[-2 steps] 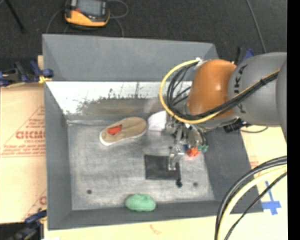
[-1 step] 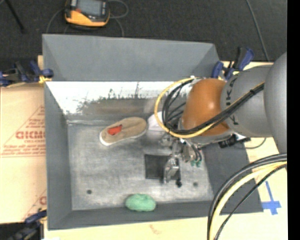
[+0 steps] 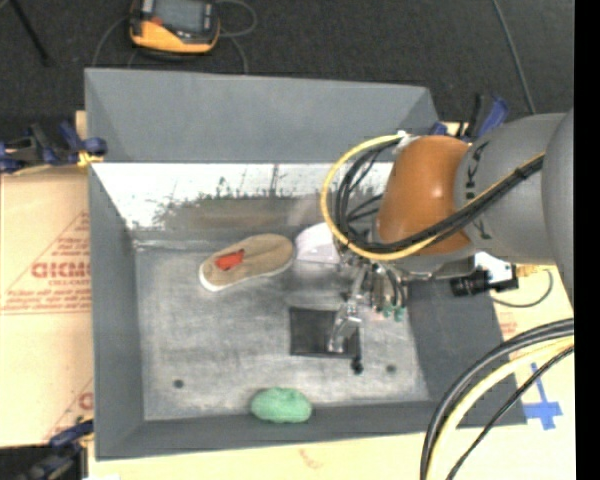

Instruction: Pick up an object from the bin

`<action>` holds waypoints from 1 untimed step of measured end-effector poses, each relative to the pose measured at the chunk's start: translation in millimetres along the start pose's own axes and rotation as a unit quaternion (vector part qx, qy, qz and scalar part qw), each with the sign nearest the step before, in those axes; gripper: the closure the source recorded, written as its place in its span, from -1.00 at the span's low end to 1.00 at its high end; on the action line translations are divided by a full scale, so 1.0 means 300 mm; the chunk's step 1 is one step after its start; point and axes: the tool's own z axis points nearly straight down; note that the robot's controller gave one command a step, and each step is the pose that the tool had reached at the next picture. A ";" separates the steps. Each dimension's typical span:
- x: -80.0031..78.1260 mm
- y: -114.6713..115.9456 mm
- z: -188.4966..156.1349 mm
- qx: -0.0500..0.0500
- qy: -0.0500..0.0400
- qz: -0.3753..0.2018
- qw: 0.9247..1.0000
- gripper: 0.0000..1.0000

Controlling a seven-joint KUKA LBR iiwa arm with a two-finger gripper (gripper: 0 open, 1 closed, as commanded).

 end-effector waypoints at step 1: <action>0.046 0.015 0.051 0.000 -0.002 0.000 1.000 -1.00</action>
Offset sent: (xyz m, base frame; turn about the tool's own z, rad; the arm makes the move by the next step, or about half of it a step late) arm -0.0124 0.0110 -0.0372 0.2129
